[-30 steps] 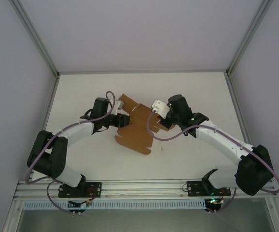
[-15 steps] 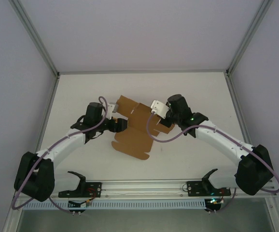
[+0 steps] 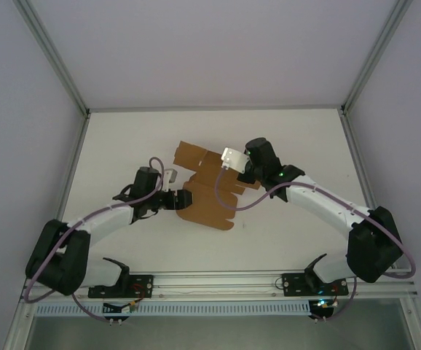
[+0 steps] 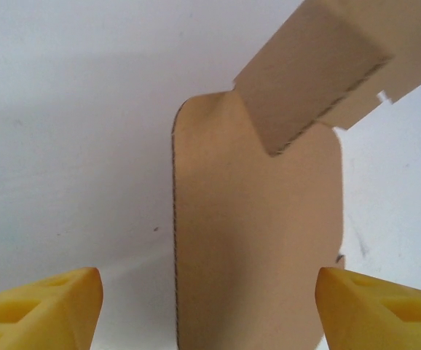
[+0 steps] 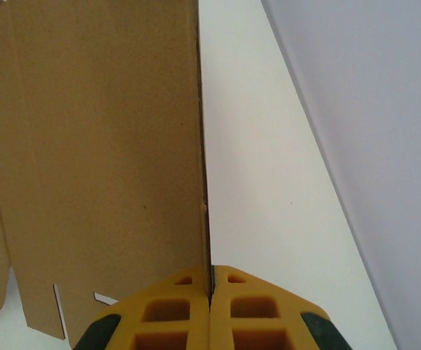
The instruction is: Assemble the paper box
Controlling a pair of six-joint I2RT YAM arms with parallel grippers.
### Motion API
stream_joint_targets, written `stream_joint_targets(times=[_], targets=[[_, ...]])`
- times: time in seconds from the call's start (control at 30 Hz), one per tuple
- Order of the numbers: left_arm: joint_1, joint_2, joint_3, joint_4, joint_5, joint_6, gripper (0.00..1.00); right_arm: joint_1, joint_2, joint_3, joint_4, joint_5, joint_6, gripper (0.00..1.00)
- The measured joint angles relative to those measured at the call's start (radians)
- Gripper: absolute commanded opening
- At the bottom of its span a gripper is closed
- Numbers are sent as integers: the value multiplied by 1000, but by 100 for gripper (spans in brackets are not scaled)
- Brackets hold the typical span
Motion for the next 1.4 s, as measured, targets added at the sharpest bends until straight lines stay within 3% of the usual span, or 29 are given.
stream_joint_targets(times=[0.27,0.5,0.8,1.13,1.27,1.4], targets=[[-4,141,11,139,82,-64,27,7,0,0,0,0,-15,0],[-21,171,28,178,96,-94,16,48,41,-49,102,90,-66,0],[-43,235,30,177,96,-120,11,131,181,-117,309,247,-119,0],[-46,252,31,180,89,-147,11,203,212,-194,464,375,-159,0],[-47,252,30,180,89,-150,13,204,275,-208,586,427,-206,0],[-52,251,29,181,88,-150,24,205,304,-238,701,460,-261,0]])
